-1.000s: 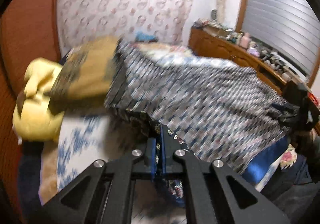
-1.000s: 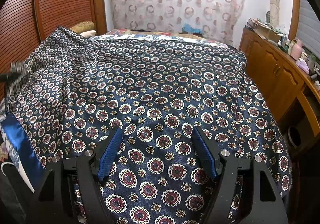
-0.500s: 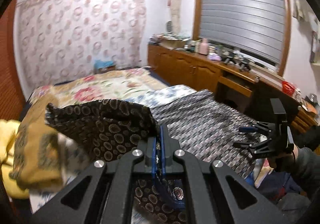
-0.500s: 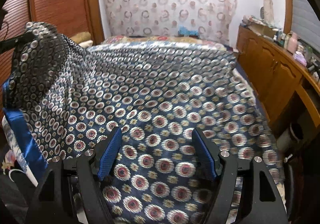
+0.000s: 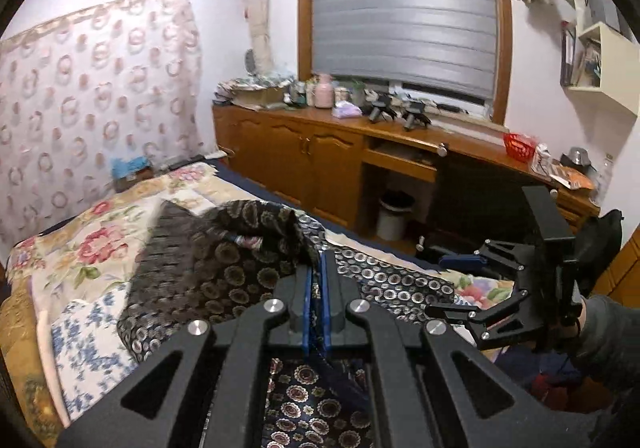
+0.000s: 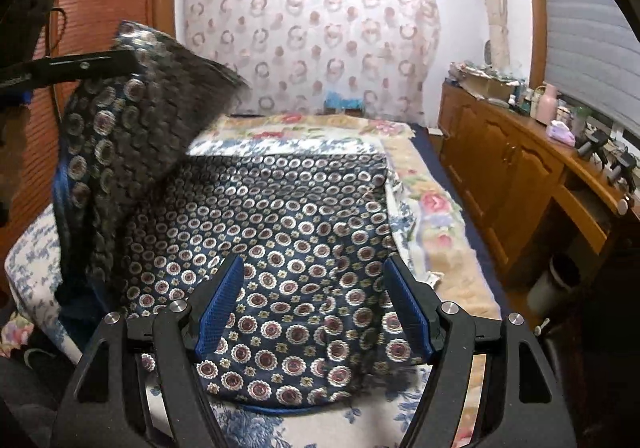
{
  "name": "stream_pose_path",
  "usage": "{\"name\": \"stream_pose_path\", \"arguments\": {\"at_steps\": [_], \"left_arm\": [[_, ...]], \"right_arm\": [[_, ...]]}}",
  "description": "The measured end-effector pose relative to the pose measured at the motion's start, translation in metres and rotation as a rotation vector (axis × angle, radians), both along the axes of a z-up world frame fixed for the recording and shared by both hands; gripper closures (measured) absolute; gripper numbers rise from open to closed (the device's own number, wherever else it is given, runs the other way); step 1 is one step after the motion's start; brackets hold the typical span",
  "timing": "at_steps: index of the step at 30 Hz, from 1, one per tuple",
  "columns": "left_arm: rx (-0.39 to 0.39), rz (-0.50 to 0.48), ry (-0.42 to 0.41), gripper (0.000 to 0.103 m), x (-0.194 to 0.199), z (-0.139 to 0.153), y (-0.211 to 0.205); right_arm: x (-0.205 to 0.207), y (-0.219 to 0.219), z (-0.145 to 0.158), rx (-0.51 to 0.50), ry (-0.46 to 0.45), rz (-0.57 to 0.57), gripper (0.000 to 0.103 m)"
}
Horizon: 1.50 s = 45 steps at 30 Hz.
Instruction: Fold small clothes
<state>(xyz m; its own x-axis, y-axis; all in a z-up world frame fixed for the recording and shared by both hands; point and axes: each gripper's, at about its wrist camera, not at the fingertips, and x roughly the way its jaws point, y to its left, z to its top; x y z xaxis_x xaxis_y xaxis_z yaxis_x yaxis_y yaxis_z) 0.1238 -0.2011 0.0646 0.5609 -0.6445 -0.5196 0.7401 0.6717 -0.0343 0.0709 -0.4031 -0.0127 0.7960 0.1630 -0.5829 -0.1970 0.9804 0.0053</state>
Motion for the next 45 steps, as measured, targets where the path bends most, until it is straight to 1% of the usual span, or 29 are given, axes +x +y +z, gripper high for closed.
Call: {"name": "stream_pose_path", "arguments": {"at_steps": [1, 2, 3, 4, 5, 6, 9, 17, 22, 25, 31, 35, 39, 43, 44, 45], "left_arm": [[0.014, -0.005, 0.015, 0.099, 0.002, -0.002, -0.004], [0.020, -0.004, 0.028, 0.094, 0.004, -0.004, -0.006], [0.020, -0.002, 0.037, 0.086, 0.007, -0.008, -0.007], [0.020, -0.001, 0.045, 0.081, 0.009, -0.010, -0.005], [0.024, 0.003, 0.054, 0.073, 0.012, -0.014, -0.007], [0.032, 0.016, 0.059, 0.070, 0.014, -0.019, -0.006], [0.052, 0.050, 0.083, 0.068, 0.018, -0.031, -0.001], [0.082, 0.147, 0.137, 0.065, 0.024, -0.073, 0.040], [0.123, 0.225, 0.182, 0.064, 0.029, -0.106, 0.069], [0.145, 0.268, 0.202, 0.064, 0.034, -0.122, 0.082], [0.188, 0.338, 0.245, 0.064, 0.044, -0.147, 0.101], [0.223, 0.377, 0.242, 0.064, 0.046, -0.157, 0.107], [0.224, 0.378, 0.260, 0.063, 0.048, -0.163, 0.108], [0.204, 0.379, 0.269, 0.062, 0.050, -0.164, 0.109], [0.196, 0.379, 0.277, 0.062, 0.051, -0.164, 0.110], [0.184, 0.376, 0.289, 0.061, 0.052, -0.165, 0.112]], "right_arm": [[-0.002, -0.002, 0.000, 0.000, -0.001, -0.002, 0.029], [-0.001, -0.003, 0.000, 0.001, -0.001, -0.003, 0.029], [-0.001, -0.003, -0.001, 0.002, 0.001, -0.003, 0.029], [0.001, -0.004, -0.001, 0.003, 0.004, -0.002, 0.029], [-0.001, -0.004, -0.003, 0.004, 0.007, -0.001, 0.029], [0.000, -0.006, -0.003, 0.007, 0.010, 0.000, 0.029], [0.009, -0.003, -0.010, 0.018, 0.035, 0.007, 0.029], [0.043, 0.009, -0.027, 0.056, 0.124, 0.051, 0.029], [0.067, 0.026, -0.042, 0.013, 0.190, 0.091, 0.030], [0.078, 0.038, -0.051, -0.019, 0.224, 0.112, 0.033], [0.091, 0.049, -0.066, -0.050, 0.269, 0.124, 0.036], [0.094, 0.054, -0.072, -0.057, 0.280, 0.128, 0.038], [0.094, 0.056, -0.073, -0.067, 0.279, 0.129, 0.038], [0.093, 0.058, -0.074, -0.074, 0.276, 0.132, 0.040], [0.093, 0.058, -0.075, -0.073, 0.276, 0.134, 0.042], [0.092, 0.059, -0.075, -0.069, 0.273, 0.140, 0.047]]}}
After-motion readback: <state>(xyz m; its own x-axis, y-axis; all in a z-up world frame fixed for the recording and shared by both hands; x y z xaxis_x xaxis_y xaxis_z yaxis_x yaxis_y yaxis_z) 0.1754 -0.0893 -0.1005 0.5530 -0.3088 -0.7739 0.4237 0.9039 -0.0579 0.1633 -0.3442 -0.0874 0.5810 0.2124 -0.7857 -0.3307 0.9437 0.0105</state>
